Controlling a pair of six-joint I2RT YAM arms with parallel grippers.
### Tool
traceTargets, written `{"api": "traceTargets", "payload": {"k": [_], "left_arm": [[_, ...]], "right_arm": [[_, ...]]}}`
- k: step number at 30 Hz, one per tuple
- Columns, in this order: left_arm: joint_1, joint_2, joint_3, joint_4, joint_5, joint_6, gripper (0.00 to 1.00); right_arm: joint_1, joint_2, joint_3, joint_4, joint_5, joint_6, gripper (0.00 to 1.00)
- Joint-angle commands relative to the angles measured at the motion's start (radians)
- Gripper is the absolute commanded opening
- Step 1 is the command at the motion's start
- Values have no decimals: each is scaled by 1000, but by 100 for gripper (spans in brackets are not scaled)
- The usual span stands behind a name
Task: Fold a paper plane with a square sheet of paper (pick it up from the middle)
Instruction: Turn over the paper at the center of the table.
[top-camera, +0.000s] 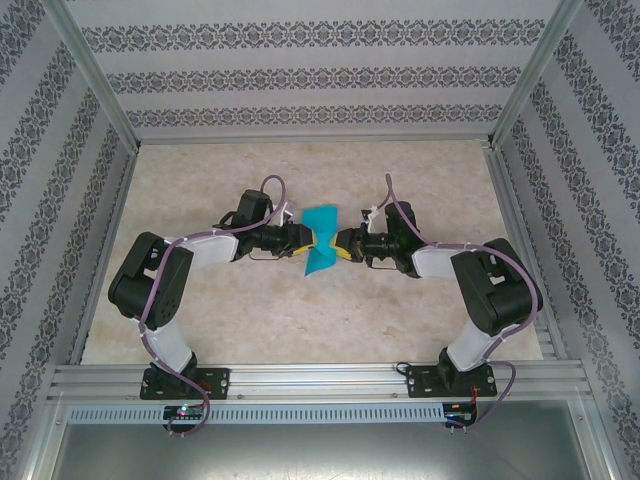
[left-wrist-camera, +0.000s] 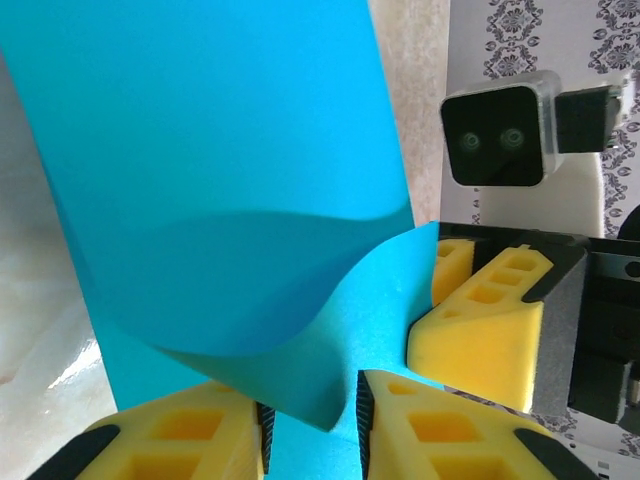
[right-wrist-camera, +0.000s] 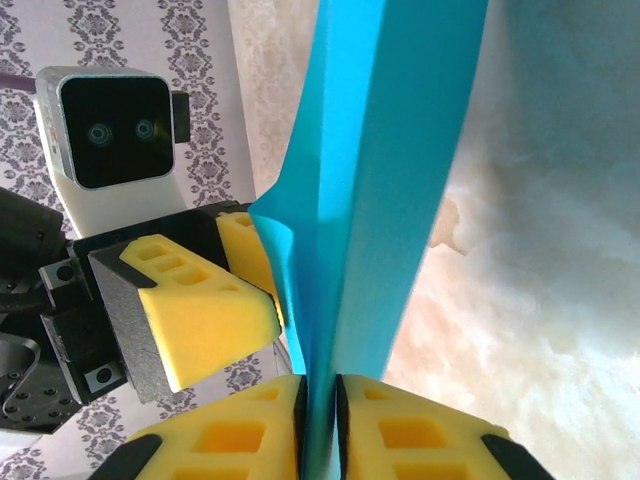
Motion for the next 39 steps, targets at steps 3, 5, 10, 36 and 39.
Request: {"api": "traceTargets", "payload": {"k": [3,5,10,36,39], "left_arm": [[-13,-31,37,-89,2,71,37],[-13,-40,58,-127,-8,91,41],[-4,-81,96,-200,-25,128,51],[144,-508,-174,-368,-75,159,77],[160,-564,-204,-407,-82,171,79]], "right_arm": [[-4,-78,83,-293,56,-218,9],[-2,-103,128,-464,114,-327,6],[-3,-169,237,-847,312,-559,0],[458,180,780,-1650,1334,-636,8],[504,247,844,-1645,1312,-631,13]]}}
